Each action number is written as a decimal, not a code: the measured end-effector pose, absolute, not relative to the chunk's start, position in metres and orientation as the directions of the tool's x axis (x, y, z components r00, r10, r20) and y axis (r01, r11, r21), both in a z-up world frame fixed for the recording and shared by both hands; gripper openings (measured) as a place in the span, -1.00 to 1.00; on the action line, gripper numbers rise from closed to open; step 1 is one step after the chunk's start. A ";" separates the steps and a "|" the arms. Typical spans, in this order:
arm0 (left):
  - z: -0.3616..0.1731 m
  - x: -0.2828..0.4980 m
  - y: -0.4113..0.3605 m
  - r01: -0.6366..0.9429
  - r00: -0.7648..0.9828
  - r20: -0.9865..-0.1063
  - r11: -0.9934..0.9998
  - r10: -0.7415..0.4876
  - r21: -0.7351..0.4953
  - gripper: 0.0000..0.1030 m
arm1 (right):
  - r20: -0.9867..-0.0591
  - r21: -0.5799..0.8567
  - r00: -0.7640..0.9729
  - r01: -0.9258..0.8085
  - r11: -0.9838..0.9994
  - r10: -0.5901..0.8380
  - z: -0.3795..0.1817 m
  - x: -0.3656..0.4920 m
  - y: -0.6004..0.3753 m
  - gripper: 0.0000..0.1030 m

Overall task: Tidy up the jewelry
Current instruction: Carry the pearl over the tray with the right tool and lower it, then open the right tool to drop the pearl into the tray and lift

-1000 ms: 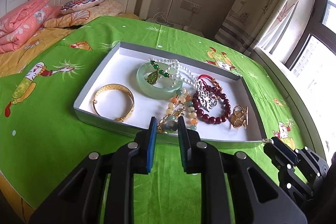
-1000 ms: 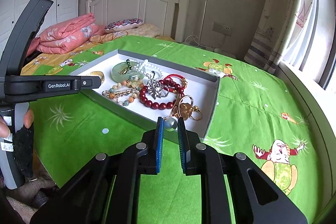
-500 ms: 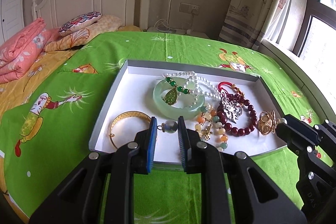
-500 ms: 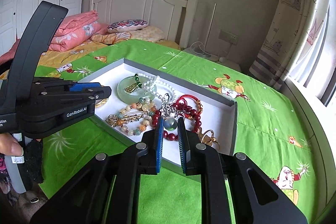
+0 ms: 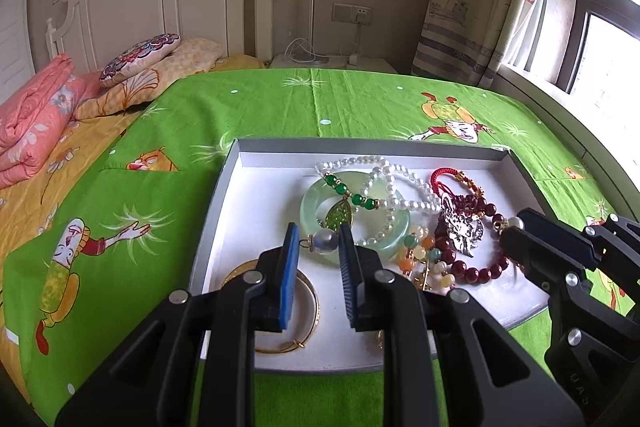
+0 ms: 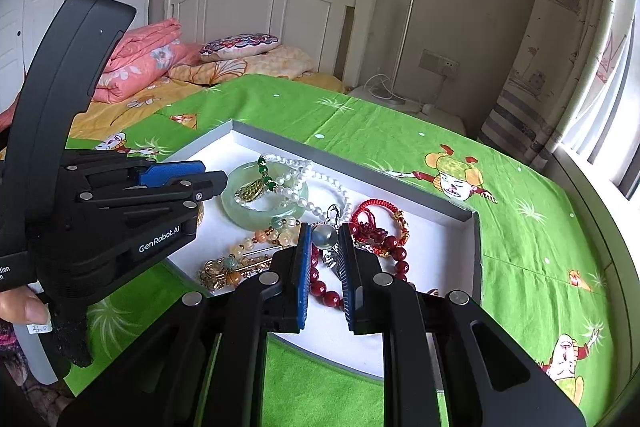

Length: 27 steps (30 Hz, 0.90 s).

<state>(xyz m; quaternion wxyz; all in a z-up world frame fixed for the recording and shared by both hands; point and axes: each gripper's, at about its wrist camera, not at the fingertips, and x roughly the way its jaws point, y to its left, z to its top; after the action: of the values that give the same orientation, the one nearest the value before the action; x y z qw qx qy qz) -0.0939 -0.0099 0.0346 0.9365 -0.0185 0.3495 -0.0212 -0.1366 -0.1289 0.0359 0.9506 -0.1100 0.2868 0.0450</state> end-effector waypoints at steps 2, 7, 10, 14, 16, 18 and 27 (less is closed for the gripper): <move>0.034 -0.092 -0.011 0.030 0.754 -0.655 0.999 -0.053 -0.046 -0.62 | -0.559 -0.179 0.829 -0.149 0.973 0.025 0.035 -0.135 -0.129 -0.69; 0.034 -0.090 -0.011 0.030 0.753 -0.656 0.999 -0.046 -0.036 -0.62 | -0.569 -0.167 0.822 -0.145 0.975 0.025 0.032 -0.131 -0.131 -0.69; 0.032 -0.088 -0.010 0.024 0.753 -0.657 0.999 -0.040 -0.033 -0.62 | -0.575 -0.144 0.818 -0.134 0.981 0.028 0.031 -0.128 -0.136 -0.68; 0.032 -0.089 -0.010 -0.002 0.766 -0.642 1.000 0.002 0.000 -0.31 | -0.586 -0.092 0.809 -0.107 0.990 0.033 0.032 -0.125 -0.148 -0.18; 0.035 -0.093 -0.008 -0.039 0.792 -0.609 0.999 0.047 0.026 0.68 | -0.566 -0.087 0.824 -0.070 0.994 0.008 0.034 -0.128 -0.154 0.61; 0.042 -0.100 -0.006 -0.072 0.823 -0.561 0.996 0.084 0.045 0.83 | -0.546 -0.079 0.838 -0.049 0.996 -0.002 0.038 -0.132 -0.159 0.64; 0.051 -0.107 0.002 -0.087 0.839 -0.536 0.995 0.095 0.041 0.95 | -0.537 -0.065 0.843 0.007 0.998 -0.041 0.043 -0.135 -0.172 0.67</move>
<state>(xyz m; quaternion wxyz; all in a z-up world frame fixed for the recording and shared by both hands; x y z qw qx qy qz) -0.1066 0.0017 0.0508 0.9589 0.0076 0.2798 0.0474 -0.1351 -0.1722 0.0432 0.9594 -0.0304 0.2802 -0.0126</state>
